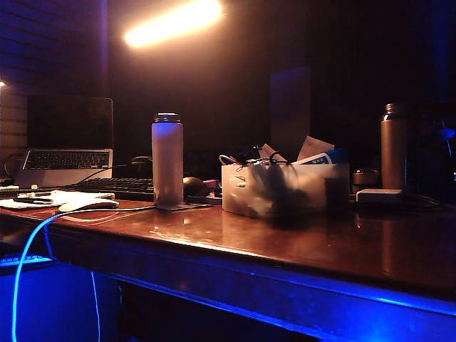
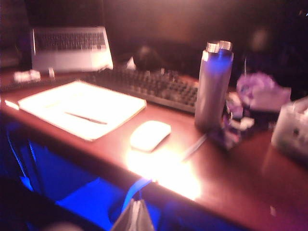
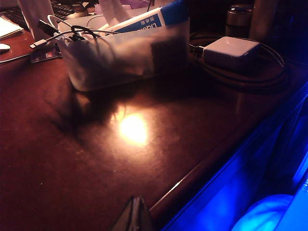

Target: Pick up the liquid glue and place it into the translucent box.

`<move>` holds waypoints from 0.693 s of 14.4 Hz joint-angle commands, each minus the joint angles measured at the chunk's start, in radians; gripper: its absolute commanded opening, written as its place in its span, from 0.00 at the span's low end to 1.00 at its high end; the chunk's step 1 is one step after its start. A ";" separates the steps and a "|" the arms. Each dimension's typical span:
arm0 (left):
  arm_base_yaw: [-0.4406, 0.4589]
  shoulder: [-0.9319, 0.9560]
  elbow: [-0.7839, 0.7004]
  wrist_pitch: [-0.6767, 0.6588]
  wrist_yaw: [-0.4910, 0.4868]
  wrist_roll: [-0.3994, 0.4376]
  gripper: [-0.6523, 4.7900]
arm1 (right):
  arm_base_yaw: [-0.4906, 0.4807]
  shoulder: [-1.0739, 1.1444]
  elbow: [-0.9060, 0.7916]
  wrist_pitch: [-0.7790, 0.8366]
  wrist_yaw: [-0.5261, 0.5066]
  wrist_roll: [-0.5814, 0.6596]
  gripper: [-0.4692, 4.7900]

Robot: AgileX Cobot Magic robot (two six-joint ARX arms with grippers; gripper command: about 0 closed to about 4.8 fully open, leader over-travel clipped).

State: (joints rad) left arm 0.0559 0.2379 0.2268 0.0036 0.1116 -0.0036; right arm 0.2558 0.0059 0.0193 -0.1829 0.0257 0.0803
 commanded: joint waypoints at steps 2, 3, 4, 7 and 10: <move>0.001 -0.121 -0.137 0.013 -0.004 -0.050 0.11 | 0.000 0.000 -0.005 -0.006 0.000 -0.002 0.09; 0.001 -0.152 -0.168 0.013 -0.003 -0.062 0.11 | 0.000 0.000 -0.005 -0.006 0.000 -0.002 0.09; 0.000 -0.177 -0.190 0.013 -0.003 -0.061 0.11 | 0.000 0.000 -0.005 -0.006 0.000 -0.002 0.09; 0.000 -0.237 -0.221 -0.093 -0.007 -0.060 0.11 | 0.000 0.001 -0.005 -0.006 0.000 -0.002 0.09; -0.013 -0.237 -0.221 -0.179 -0.003 -0.055 0.11 | 0.000 -0.004 -0.005 -0.004 -0.001 -0.002 0.09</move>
State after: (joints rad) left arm 0.0521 0.0036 0.0082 -0.1509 0.1074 -0.0624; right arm 0.2558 0.0051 0.0185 -0.1818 0.0257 0.0803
